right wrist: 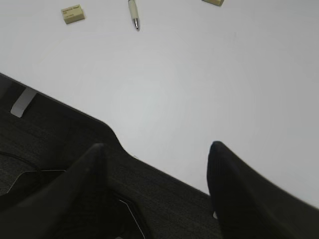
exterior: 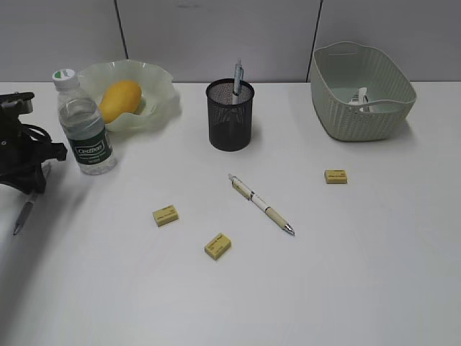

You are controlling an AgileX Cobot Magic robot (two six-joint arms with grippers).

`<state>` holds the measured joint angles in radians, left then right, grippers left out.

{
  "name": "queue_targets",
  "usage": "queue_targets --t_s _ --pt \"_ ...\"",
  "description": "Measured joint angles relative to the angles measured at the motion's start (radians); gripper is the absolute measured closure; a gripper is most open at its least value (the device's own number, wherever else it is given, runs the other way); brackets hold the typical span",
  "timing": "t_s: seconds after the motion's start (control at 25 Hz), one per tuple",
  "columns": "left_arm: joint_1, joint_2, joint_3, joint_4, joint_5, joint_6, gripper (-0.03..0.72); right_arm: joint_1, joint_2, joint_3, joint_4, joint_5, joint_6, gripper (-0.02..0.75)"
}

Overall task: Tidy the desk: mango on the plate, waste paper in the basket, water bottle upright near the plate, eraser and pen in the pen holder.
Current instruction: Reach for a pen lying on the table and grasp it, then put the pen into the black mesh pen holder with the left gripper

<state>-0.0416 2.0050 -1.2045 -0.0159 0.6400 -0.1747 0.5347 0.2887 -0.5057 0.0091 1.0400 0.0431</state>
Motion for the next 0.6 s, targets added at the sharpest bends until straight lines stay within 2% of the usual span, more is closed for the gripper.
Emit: queue_targets --t_s 0.32,0.6 --pt "0.000 -0.246 0.006 -0.003 0.153 -0.001 0.591 0.000 0.000 0.000 0.000 0.000 0.001 0.238" --pt "0.000 -0.589 0.006 -0.093 0.115 -0.001 0.591 0.000 0.000 0.000 0.000 0.000 0.001 0.238"
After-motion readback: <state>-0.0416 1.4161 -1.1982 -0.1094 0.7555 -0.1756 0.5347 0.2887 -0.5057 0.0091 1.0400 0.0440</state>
